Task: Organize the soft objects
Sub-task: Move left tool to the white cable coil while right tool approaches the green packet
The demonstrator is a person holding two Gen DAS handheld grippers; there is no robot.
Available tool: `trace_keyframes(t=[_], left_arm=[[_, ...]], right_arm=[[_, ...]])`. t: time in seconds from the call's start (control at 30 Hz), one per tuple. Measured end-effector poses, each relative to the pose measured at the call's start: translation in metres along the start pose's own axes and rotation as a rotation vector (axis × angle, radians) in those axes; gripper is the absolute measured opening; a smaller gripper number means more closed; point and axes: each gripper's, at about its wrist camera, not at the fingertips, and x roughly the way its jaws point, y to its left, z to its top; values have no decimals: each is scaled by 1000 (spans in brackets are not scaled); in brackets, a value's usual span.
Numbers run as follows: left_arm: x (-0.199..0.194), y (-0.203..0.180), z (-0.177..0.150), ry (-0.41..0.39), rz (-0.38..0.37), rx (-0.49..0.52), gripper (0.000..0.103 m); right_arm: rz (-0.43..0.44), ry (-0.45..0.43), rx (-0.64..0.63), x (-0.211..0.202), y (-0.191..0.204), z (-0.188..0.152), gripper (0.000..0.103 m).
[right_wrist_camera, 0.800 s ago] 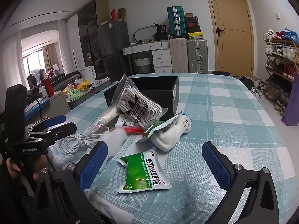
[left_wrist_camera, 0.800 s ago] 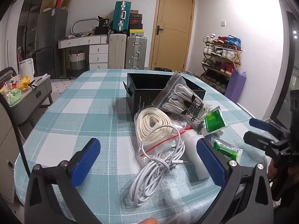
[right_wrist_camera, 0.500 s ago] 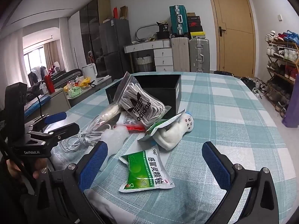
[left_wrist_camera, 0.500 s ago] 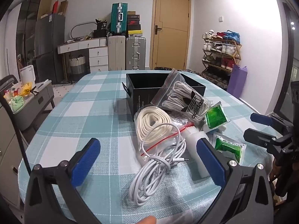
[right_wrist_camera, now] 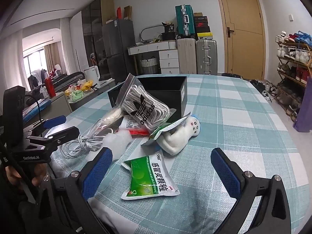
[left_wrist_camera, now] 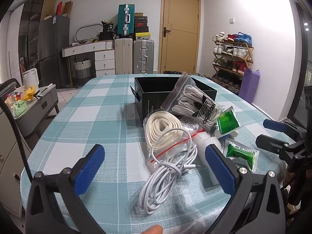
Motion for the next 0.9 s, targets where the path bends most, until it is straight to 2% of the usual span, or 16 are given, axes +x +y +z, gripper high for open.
trace_keyframes(t=[0.43,0.9], left_arm=[[0,-2,-1,-1,-2,17,103],[11,3,-5,32,3,14,103]], right_arm=[[0,10,-12,3,2,-2,103],[2,42,-11,17,2,-7,103]])
